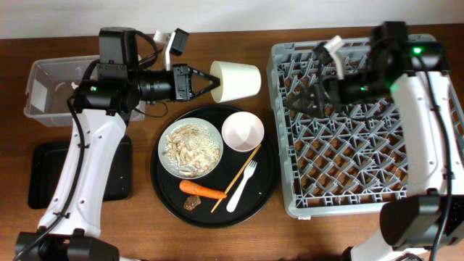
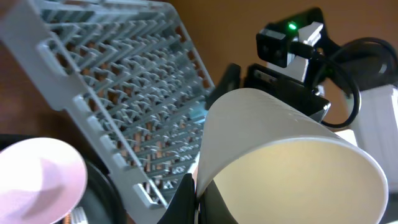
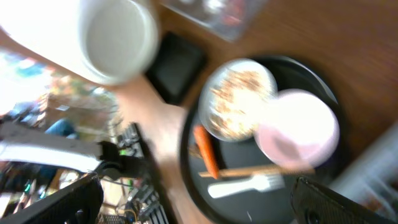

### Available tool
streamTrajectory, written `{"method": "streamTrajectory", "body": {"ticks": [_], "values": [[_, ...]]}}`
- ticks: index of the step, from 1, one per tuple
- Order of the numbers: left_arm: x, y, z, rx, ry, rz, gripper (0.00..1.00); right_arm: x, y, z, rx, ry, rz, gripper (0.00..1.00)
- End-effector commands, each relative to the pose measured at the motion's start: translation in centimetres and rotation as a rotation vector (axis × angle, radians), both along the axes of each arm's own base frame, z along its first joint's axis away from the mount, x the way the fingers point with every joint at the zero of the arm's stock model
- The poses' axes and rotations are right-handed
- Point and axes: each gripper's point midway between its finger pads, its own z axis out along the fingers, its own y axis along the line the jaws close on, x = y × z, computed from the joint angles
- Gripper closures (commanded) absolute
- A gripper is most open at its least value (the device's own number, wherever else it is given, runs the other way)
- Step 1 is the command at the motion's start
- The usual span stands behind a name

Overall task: Sort waste into correct bins and load items into the dishwasher rack
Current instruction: 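Pass the white cup from the left gripper to the right gripper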

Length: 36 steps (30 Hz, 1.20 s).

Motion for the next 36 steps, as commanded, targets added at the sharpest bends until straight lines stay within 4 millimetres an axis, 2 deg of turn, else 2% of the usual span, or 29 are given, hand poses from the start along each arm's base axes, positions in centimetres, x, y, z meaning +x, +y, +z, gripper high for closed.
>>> {"method": "streamTrajectory", "body": {"ticks": [1, 6, 13, 16, 17, 18, 32, 36], "values": [[-1.1, -0.5, 1.2, -0.073, 0.002, -0.077, 1.00, -0.9, 3.4, 3.2, 0.206, -0.107, 0.126, 0.01], [-2.0, -1.1, 1.8, -0.104, 0.006, -0.126, 1.00, -1.4, 5.9, 5.1, 0.321, -0.192, 0.219, 0.01], [-2.1, -1.2, 1.7, -0.104, 0.008, -0.130, 1.00, -2.3, 7.4, 6.7, 0.410, -0.234, 0.284, 0.02], [-2.1, -1.2, 1.7, -0.104, 0.010, -0.129, 1.00, -2.6, 7.9, 6.8, 0.416, -0.238, 0.303, 0.16], [-2.1, -1.2, 1.7, -0.104, 0.010, -0.129, 1.00, -2.7, 8.1, 6.8, 0.417, -0.238, 0.307, 0.27], [-2.1, -1.2, 1.7, -0.104, 0.010, -0.129, 1.00, -2.8, 8.2, 6.8, 0.417, -0.237, 0.310, 0.30], [-2.6, -2.0, 1.6, -0.101, 0.014, -0.149, 1.00, -2.7, 8.5, 7.0, 0.426, -0.282, 0.329, 0.32], [-2.6, -2.0, 1.6, -0.101, 0.014, -0.149, 1.00, -2.7, 8.5, 7.6, 0.454, -0.305, 0.340, 0.43]]}}
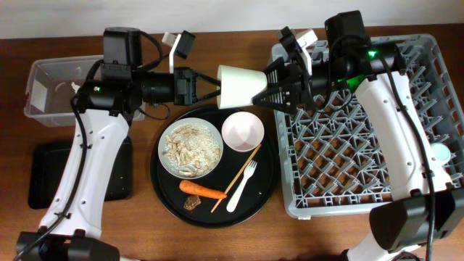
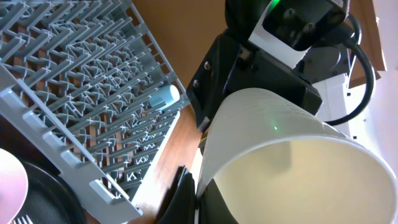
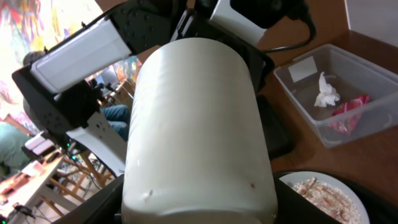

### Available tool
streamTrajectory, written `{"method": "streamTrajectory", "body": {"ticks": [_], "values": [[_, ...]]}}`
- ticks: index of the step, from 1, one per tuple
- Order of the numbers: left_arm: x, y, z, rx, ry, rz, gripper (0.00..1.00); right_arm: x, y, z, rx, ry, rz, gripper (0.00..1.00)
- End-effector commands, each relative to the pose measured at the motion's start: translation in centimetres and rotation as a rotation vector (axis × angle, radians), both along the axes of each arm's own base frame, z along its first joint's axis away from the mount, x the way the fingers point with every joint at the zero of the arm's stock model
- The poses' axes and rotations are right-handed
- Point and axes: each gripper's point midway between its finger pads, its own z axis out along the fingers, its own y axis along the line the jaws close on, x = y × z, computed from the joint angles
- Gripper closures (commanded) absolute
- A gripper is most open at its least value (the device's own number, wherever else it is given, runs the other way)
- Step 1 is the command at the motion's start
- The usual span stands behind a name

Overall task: Sort waste into correct bins and load items into the dishwasher rack
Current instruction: 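Pass the white cup from the left gripper to the right gripper, then place the white cup upside down in the rack with the right gripper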

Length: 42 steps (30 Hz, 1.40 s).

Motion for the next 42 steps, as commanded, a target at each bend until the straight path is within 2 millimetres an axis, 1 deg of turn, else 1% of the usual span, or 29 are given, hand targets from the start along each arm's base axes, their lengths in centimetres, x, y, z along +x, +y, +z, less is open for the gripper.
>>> {"method": "streamTrajectory", "body": {"ticks": [1, 2, 4, 5, 6, 8, 9, 10, 11, 13, 14, 16, 17, 18, 19, 20, 21, 22, 24, 25, 27, 28, 30, 32, 35, 38, 42], "values": [[-0.1, -0.5, -0.1, 0.009, -0.001, -0.005, 0.99, -0.9, 0.6, 1.5, 0.081, -0.016, 0.052, 0.44], [-0.1, -0.5, -0.1, 0.009, -0.001, -0.005, 0.99, -0.8, 0.6, 1.5, 0.082, -0.019, 0.052, 0.45], [0.0, -0.5, -0.2, 0.010, -0.001, -0.004, 0.95, -0.8, 0.6, 1.5, 0.081, -0.019, 0.052, 0.49], [0.0, -0.5, -0.2, 0.014, -0.002, 0.001, 0.92, -0.8, 0.6, 1.4, 0.081, -0.019, 0.052, 0.53], [0.1, -0.4, -0.3, 0.018, -0.003, 0.005, 0.88, -0.8, 0.6, 1.4, 0.080, -0.019, 0.051, 0.53], [0.4, -0.4, -0.5, 0.032, -0.004, 0.020, 0.75, -0.7, 0.6, 1.1, 0.061, -0.018, 0.043, 0.54], [0.6, -0.3, -0.8, 0.046, -0.006, 0.035, 0.66, -0.4, 0.5, 0.7, 0.036, -0.012, 0.029, 0.55], [0.9, -0.2, -1.1, 0.066, -0.004, 0.056, 0.60, -0.1, 0.5, 0.0, -0.010, 0.004, 0.006, 0.55], [1.4, 0.0, -1.7, 0.096, 0.002, 0.086, 0.57, 0.6, 0.4, -1.4, -0.096, 0.025, -0.038, 0.55], [2.5, 1.1, -4.0, 0.218, 0.009, 0.178, 0.56, 2.0, -0.3, -4.1, -0.259, 0.076, -0.136, 0.55], [2.9, 1.8, -5.2, 0.288, 0.026, 0.226, 0.56, 2.8, -1.0, -5.5, -0.346, 0.106, -0.198, 0.55], [3.5, 4.0, -8.2, 0.462, 0.062, 0.329, 0.56, 4.2, -2.8, -7.4, -0.469, 0.158, -0.311, 0.55], [3.7, 5.6, -9.8, 0.568, 0.092, 0.393, 0.56, 4.8, -3.8, -8.1, -0.518, 0.187, -0.366, 0.56], [3.6, 6.6, -10.6, 0.630, 0.109, 0.426, 0.56, 5.3, -5.1, -8.7, -0.560, 0.218, -0.421, 0.56], [3.6, 8.2, -11.8, 0.729, 0.129, 0.478, 0.55, 5.7, -6.4, -9.3, -0.599, 0.247, -0.471, 0.56], [3.4, 9.4, -12.6, 0.802, 0.143, 0.514, 0.55, 6.1, -8.5, -10.2, -0.660, 0.294, -0.545, 0.56], [3.2, 10.9, -13.4, 0.885, 0.158, 0.551, 0.55, 6.3, -10.3, -10.9, -0.704, 0.333, -0.600, 0.57], [3.0, 11.6, -13.7, 0.927, 0.165, 0.569, 0.55, 6.3, -12.1, -11.6, -0.751, 0.374, -0.655, 0.57], [2.4, 13.5, -14.5, 1.032, 0.184, 0.606, 0.54, 6.0, -16.8, -12.9, -0.851, 0.469, -0.782, 0.57], [2.2, 14.1, -14.6, 1.063, 0.190, 0.615, 0.54, 5.7, -19.0, -13.4, -0.890, 0.517, -0.842, 0.57], [2.0, 14.4, -14.7, 1.082, 0.195, 0.619, 0.54, 5.1, -23.5, -13.7, -0.938, 0.614, -0.975, 0.57], [2.0, 14.4, -14.7, 1.082, 0.195, 0.619, 0.54, 4.9, -25.1, -13.6, -0.943, 0.648, -1.028, 0.57], [2.0, 14.4, -14.7, 1.082, 0.195, 0.619, 0.54, 4.3, -29.0, -13.3, -0.956, 0.720, -1.164, 0.57], [2.0, 14.4, -14.7, 1.082, 0.195, 0.619, 0.54, 3.6, -33.4, -13.0, -0.957, 0.792, -1.328, 0.57], [2.0, 14.4, -14.7, 1.082, 0.195, 0.619, 0.53, 2.6, -38.4, -13.1, -0.962, 0.855, -1.508, 0.58], [2.0, 14.4, -14.7, 1.082, 0.195, 0.619, 0.53, 1.8, -41.9, -13.3, -0.954, 0.904, -1.634, 0.58], [2.0, 14.4, -14.8, 1.082, 0.195, 0.619, 0.53, 1.0, -45.0, -14.1, -0.976, 0.950, -1.741, 0.58]]}}
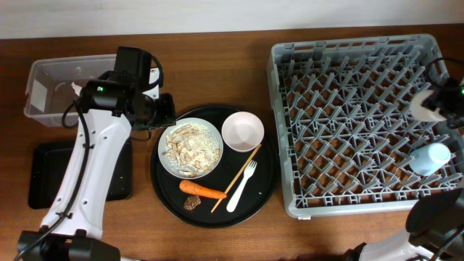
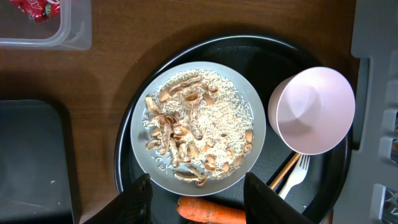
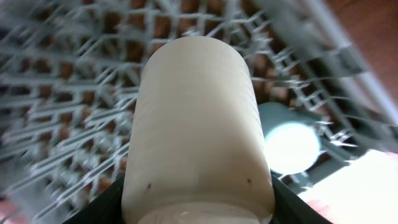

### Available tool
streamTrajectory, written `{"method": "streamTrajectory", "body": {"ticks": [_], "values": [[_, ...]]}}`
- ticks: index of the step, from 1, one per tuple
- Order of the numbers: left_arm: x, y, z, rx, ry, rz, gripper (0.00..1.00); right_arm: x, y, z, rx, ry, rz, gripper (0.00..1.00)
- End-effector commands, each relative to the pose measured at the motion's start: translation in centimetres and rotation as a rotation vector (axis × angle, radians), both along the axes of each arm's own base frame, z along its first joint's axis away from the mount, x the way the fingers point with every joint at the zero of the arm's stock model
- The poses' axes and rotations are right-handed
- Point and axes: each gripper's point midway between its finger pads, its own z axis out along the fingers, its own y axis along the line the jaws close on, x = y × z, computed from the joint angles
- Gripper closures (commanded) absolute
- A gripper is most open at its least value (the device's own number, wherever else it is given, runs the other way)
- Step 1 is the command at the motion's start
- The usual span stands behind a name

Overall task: Sort waste into correct bins and load items into the dishwasher rack
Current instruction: 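Place the white cup upside down in the rack with the right gripper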

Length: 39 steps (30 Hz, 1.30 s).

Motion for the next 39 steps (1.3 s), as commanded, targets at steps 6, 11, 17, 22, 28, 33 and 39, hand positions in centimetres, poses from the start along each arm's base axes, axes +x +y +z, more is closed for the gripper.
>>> {"method": "streamTrajectory", "body": {"ticks": [6, 11, 17, 22, 28, 33, 39], "values": [[0.1, 0.2, 0.0, 0.016, -0.002, -0.010, 0.53, 0.6, -3.3, -3.7, -0.024, 0.091, -0.113, 0.52], [0.0, 0.2, 0.0, 0.016, 0.000, -0.011, 0.53, 1.9, -3.6, -5.7, 0.008, 0.092, -0.105, 0.52], [0.0, 0.2, 0.0, 0.016, 0.000, -0.011, 0.53, 2.8, -3.3, -7.3, 0.034, 0.102, -0.089, 0.51], [0.0, 0.2, 0.0, 0.016, 0.001, -0.011, 0.53, 2.8, -2.8, -7.7, 0.045, 0.121, -0.079, 0.20], [-0.1, 0.2, -0.1, 0.017, 0.007, -0.011, 0.53, 2.6, -2.7, -7.8, 0.052, 0.132, -0.080, 0.01], [-0.1, 0.2, -0.1, 0.017, 0.007, -0.011, 0.53, 2.1, -2.1, -7.8, 0.075, 0.149, -0.076, 0.01], [-0.2, 0.2, -0.1, 0.018, 0.012, -0.011, 0.52, 2.8, 1.4, -4.5, 0.185, 0.023, 0.047, 0.01]]}}
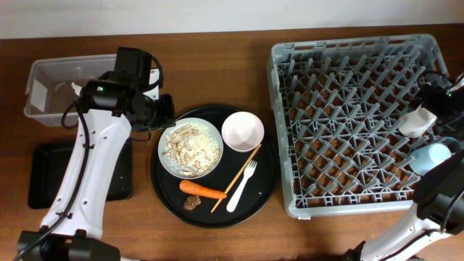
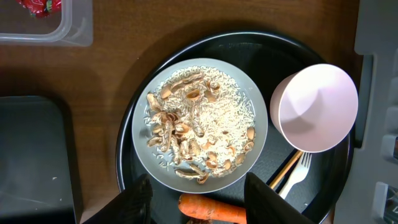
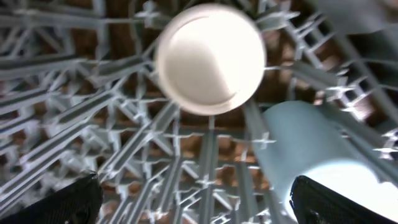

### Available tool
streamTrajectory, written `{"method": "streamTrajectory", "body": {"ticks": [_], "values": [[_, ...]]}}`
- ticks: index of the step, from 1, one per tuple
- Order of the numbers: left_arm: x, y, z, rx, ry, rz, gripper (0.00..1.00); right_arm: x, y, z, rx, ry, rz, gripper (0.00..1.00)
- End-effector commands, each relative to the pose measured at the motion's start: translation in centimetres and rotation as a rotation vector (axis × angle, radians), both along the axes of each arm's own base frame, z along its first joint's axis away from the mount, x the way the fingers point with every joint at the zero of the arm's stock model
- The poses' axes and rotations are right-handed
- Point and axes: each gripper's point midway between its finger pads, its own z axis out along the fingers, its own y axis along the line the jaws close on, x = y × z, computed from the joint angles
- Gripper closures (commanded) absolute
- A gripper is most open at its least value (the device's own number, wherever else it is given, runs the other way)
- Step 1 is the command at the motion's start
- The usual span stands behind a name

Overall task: Sort waste into correct bins and load items into the dishwasher rack
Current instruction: 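Place the white cup upside down in the rack with the right gripper, then reach the right gripper to the tray and grasp the pink bowl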

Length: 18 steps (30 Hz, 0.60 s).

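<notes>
The white paper cup [image 1: 416, 122] sits among the tines at the right edge of the grey dishwasher rack [image 1: 362, 206], one round end [image 3: 208, 59] facing up. My right gripper [image 3: 205, 199] hangs open just above it, holding nothing. A light-blue cup [image 3: 311, 149] lies in the rack beside it. My left gripper [image 2: 202, 202] is open over the black round tray [image 1: 163, 192], above the plate of rice and mushrooms [image 2: 199, 124]. Also on the tray are a pink bowl [image 2: 317, 107], a carrot [image 2: 211, 210], a white fork [image 1: 241, 186] and chopsticks [image 1: 237, 176].
A clear bin [image 1: 43, 94] holding a red wrapper [image 2: 37, 6] and crumpled paper stands at the far left. A black bin [image 1: 43, 174] lies in front of it. A small brown scrap [image 1: 193, 203] lies by the carrot.
My right gripper held the white cup over the rack's right side. It has now let go, and the cup rests in the rack under the open fingers. The left arm has not moved.
My left gripper held the white cup by its rim above the tray. Then my right gripper was at the cup's other end. Then the right held it alone over the rack while the left hung open over the plate. Now the cup sits in the rack.
</notes>
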Motion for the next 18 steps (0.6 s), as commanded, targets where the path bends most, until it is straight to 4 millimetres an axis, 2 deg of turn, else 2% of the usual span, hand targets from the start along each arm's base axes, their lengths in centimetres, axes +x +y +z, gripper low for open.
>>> {"method": "streamTrajectory", "body": {"ticks": [1, 3, 5, 8, 9, 12, 18], "values": [[-0.1, 0.1, -0.1, 0.013, 0.005, -0.012, 0.49, 1.3, 3.2, 4.7, 0.067, -0.171, 0.107, 0.01], [-0.3, 0.2, -0.1, 0.015, 0.012, -0.012, 0.49, 1.5, 5.9, 7.1, 0.092, -0.241, 0.198, 0.00], [-0.5, 0.3, -0.2, 0.020, 0.021, -0.010, 0.49, 1.9, 10.0, 9.5, 0.113, -0.305, 0.330, 0.00], [-0.8, 0.8, -0.4, 0.045, 0.034, 0.000, 0.49, 2.3, 15.9, 11.1, 0.109, -0.335, 0.525, 0.02], [-0.9, 1.1, -0.4, 0.055, 0.041, 0.004, 0.49, 2.4, 18.5, 11.4, 0.111, -0.339, 0.608, 0.02], [-1.5, 2.1, -0.7, 0.071, 0.071, 0.035, 0.49, 2.8, 25.7, 10.9, 0.089, -0.328, 0.858, 0.06], [-1.8, 3.4, -0.8, 0.072, 0.094, 0.071, 0.48, 3.6, 34.8, 7.5, -0.053, -0.258, 1.126, 0.13]]}}
